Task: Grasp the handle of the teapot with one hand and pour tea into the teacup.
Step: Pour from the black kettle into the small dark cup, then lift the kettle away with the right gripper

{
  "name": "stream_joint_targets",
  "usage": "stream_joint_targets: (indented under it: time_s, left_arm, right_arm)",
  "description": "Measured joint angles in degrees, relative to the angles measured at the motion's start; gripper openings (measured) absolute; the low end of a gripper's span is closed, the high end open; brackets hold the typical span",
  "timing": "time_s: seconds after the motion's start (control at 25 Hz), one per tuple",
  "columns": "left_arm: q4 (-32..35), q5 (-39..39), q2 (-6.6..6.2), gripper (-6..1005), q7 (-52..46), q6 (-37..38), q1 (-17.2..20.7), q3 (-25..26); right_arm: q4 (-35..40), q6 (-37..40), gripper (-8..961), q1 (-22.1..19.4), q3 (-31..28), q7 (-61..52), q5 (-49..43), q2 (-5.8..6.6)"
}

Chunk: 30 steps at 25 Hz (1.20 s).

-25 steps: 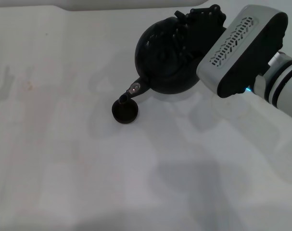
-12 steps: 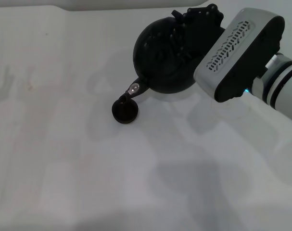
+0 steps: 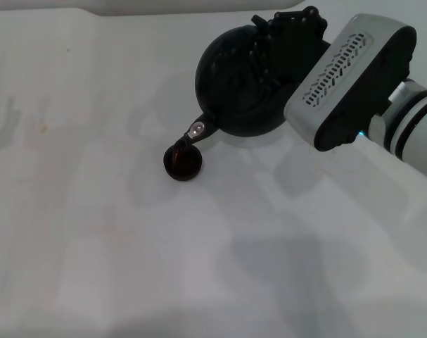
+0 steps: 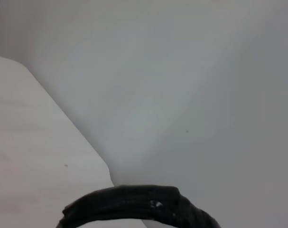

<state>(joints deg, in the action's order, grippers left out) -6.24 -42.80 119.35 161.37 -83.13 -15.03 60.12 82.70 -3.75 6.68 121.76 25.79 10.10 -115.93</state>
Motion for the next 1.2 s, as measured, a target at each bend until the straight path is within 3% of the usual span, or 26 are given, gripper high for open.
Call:
stream_joint_targets:
  time_s: [1.2]
  left_arm:
    - [0.0, 0.1, 0.09, 891, 0.0, 0.1, 0.1, 0.0]
  right_arm:
    - [-0.7, 0.6, 144, 0.0, 0.2, 0.0, -1.3, -0.09]
